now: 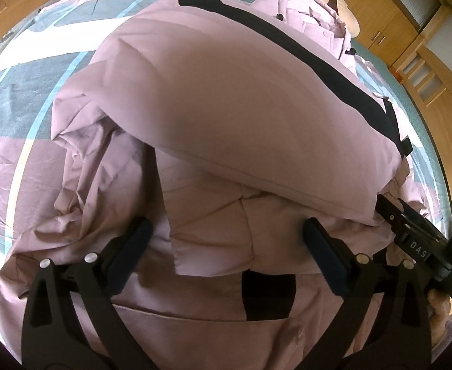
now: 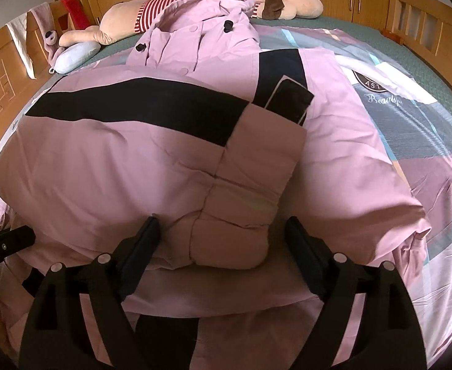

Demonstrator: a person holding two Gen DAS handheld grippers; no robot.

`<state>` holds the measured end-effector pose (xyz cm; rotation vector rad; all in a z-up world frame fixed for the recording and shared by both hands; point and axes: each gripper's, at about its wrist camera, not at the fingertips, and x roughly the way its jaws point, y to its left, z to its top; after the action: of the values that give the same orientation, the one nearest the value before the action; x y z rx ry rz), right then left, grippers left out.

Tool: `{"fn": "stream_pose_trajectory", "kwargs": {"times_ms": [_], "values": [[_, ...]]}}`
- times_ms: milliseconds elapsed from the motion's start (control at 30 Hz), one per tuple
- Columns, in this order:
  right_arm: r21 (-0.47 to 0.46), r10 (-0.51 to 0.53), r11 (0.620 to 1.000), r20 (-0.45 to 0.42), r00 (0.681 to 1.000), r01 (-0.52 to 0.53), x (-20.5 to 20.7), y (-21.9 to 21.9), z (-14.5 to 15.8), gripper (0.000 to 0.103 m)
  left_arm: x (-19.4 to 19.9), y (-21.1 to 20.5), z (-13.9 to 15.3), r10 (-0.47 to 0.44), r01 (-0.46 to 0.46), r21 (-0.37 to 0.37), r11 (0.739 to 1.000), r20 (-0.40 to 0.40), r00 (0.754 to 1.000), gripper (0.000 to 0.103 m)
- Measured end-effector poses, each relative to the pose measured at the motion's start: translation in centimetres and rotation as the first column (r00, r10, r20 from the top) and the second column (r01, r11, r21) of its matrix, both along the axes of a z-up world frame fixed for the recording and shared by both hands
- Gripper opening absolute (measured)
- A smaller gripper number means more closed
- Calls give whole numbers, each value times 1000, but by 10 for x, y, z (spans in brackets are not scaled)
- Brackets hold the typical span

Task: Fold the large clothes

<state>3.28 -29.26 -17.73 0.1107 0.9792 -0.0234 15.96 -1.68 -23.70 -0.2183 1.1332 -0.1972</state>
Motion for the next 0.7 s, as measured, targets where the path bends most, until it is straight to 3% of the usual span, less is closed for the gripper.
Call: {"fn": "stream_pose_trajectory", "kwargs": {"times_ms": [700], "values": [[-22, 8, 1000, 7, 1000, -8, -2, 4, -3, 91, 2, -3, -2, -3, 3, 9, 1000, 1, 1000, 101]]}}
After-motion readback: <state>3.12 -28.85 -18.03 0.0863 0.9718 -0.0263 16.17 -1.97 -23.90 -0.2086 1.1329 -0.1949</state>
